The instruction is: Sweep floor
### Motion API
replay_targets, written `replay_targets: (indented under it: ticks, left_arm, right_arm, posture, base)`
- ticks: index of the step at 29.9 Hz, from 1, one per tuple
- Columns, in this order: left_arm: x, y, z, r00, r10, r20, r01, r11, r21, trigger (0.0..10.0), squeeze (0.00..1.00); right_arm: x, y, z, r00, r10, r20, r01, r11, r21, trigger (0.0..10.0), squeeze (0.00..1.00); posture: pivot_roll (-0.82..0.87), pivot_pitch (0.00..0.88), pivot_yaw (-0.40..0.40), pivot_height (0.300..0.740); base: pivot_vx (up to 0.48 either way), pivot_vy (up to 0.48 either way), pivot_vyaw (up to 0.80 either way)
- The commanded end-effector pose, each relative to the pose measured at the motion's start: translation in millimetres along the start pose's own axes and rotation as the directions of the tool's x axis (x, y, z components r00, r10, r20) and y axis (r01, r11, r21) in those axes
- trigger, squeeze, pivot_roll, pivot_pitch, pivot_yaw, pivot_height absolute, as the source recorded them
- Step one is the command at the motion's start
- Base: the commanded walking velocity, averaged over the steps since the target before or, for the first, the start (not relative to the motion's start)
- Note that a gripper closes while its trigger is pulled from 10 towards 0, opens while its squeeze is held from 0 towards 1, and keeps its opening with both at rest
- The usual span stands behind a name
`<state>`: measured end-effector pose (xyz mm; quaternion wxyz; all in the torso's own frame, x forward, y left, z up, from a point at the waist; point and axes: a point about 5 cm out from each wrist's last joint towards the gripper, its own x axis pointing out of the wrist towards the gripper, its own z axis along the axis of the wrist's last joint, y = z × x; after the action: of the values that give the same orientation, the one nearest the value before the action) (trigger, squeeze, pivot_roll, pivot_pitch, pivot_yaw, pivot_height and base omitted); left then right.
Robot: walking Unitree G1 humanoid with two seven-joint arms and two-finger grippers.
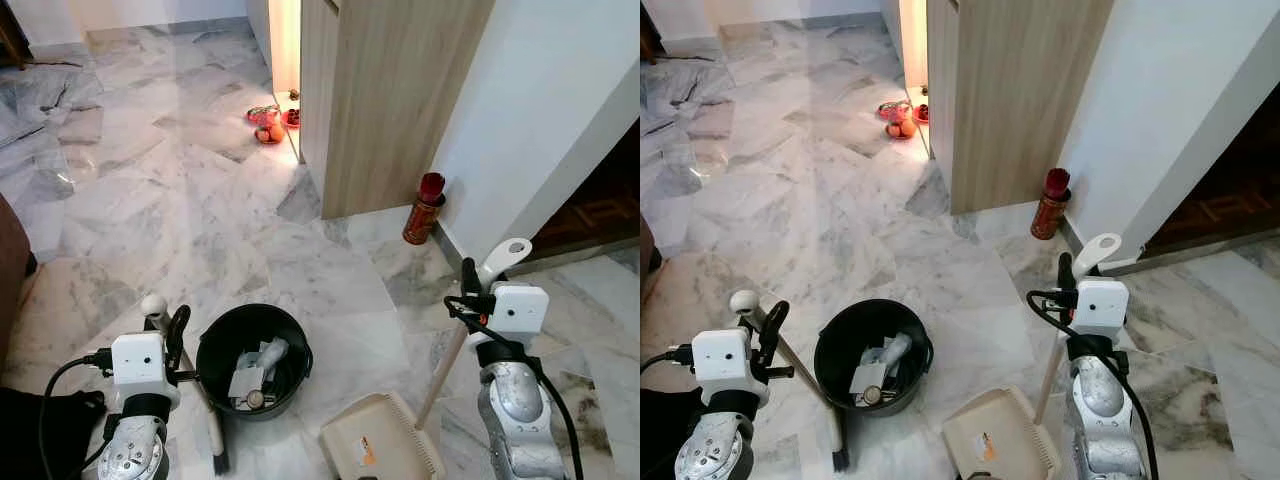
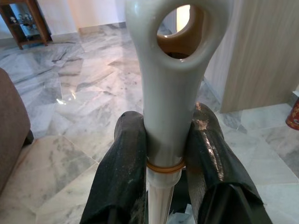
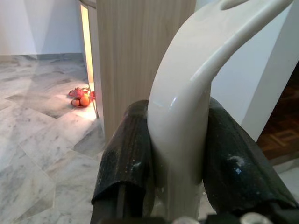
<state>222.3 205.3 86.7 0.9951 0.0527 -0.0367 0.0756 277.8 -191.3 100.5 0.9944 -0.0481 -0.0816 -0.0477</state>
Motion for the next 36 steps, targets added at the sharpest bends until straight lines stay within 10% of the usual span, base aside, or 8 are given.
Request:
replay_targets:
  ticks: [1, 36]
  left_arm:
    - [-1.3, -1.3, 3.1, 1.0, -0.017, 0.019, 0.016, 1.0, 0.016, 10.0, 0.0]
    - [0.4, -1.4, 3.7, 1.0, -0.006, 0.022, 0.005, 1.0, 0.016, 10.0, 0.0]
  right_arm:
    - [-1.0, 1.6, 7.3, 0.999, 0.001, 0.036, -0.001, 1.0, 0.008, 10.0, 0.0]
    - [4.3, 3.3, 9.0, 0.999, 0.012, 0.044, -0.012, 1.0, 0.008, 10.0, 0.0]
  posture:
    - [0.0, 0.124, -0.034, 0.74]
    - [0.03, 0.152, -0.042, 0.74]
  base:
    - [0.0, 0.0, 0.0]
    - [-0.225, 0.0, 0.0]
